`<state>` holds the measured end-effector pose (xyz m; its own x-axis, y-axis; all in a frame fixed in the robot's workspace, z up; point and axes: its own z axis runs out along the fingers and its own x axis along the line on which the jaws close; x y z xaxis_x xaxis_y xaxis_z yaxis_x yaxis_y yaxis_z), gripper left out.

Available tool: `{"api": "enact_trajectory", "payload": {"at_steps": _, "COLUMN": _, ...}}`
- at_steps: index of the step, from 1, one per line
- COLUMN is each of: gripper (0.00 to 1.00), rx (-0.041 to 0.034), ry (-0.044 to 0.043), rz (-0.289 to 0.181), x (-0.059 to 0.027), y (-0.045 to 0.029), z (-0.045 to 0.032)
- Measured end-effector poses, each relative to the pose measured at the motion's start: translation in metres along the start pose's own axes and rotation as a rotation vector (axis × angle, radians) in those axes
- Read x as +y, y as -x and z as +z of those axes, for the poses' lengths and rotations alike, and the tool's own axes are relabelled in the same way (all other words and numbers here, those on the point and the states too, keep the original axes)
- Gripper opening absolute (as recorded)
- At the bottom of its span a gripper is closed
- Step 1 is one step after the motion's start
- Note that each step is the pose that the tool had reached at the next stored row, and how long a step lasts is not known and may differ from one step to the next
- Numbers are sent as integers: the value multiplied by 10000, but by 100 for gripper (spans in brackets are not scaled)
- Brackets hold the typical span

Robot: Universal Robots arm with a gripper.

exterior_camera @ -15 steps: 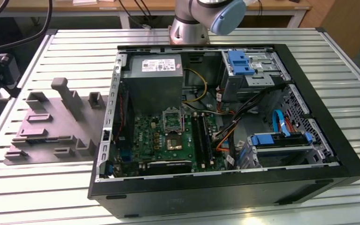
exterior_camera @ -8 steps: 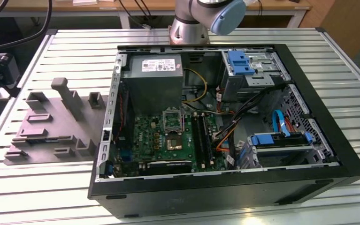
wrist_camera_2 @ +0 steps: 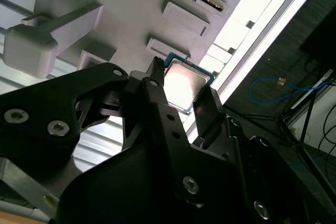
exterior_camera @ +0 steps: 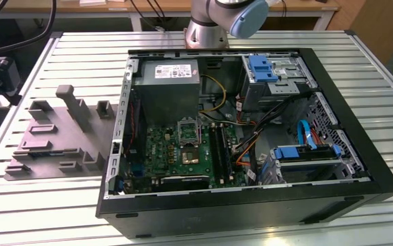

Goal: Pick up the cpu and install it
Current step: 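Pick up the cpu and move it towards the insertion slot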

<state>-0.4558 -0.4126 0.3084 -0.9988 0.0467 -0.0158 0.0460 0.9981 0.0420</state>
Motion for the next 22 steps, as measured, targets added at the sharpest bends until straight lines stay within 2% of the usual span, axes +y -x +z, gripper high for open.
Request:
{"api": "enact_trajectory", "payload": {"at_steps": 9, "gripper": 47, "rx": 0, "ry": 0, "rz": 0, "x": 1, "y": 0, "z": -27}}
{"api": "enact_trajectory", "payload": {"at_steps": 22, "gripper": 47, "rx": -3, "ry": 2, "rz": 0, "x": 5, "y": 1, "z": -110}}
